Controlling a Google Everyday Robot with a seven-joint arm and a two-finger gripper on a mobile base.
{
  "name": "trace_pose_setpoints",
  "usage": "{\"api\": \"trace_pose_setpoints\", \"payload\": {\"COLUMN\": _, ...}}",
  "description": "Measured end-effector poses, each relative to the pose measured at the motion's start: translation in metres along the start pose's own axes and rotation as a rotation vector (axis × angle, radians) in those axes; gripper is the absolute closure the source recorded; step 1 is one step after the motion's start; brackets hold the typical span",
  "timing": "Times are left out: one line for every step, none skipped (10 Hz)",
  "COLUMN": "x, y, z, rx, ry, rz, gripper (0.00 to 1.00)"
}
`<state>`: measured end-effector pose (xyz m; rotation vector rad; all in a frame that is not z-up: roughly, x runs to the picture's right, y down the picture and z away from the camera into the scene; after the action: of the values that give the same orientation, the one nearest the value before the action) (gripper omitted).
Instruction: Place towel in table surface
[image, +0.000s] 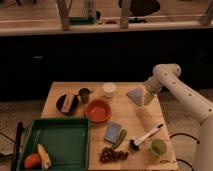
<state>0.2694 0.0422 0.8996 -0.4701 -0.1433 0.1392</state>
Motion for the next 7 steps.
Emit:
{"api": "trace_pose_setpoints", "payload": {"x": -0.008, "y": -0.003, "z": 0.006, "rx": -0.011, "ry": 0.004, "rz": -0.020, "gripper": 0.20}}
{"api": "trace_pose_setpoints", "payload": {"x": -0.012, "y": -0.005, "z": 0.012, "rx": -0.020, "ry": 0.004, "rz": -0.035, "gripper": 0.20}}
{"api": "trace_pose_setpoints", "payload": {"x": -0.013, "y": -0.005, "z": 0.017, "rx": -0.030, "ry": 0.007, "rz": -0.045, "gripper": 0.20}}
{"api": "trace_pose_setpoints", "payload": {"x": -0.015, "y": -0.006, "z": 0.028, "rx": -0.049, "ry": 0.009, "rz": -0.061, "gripper": 0.20}}
{"api": "trace_pose_setpoints", "payload": {"x": -0.019, "y": -0.008, "z": 0.034, "rx": -0.057, "ry": 0.007, "rz": -0.071, "gripper": 0.20}}
{"api": "trace_pose_setpoints", "payload": {"x": -0.020, "y": -0.008, "z": 0.041, "rx": -0.069, "ry": 0.008, "rz": -0.077, "gripper": 0.20}}
{"api": "trace_pose_setpoints", "payload": {"x": -0.018, "y": -0.009, "z": 0.047, "rx": -0.076, "ry": 0.012, "rz": -0.076, "gripper": 0.20}}
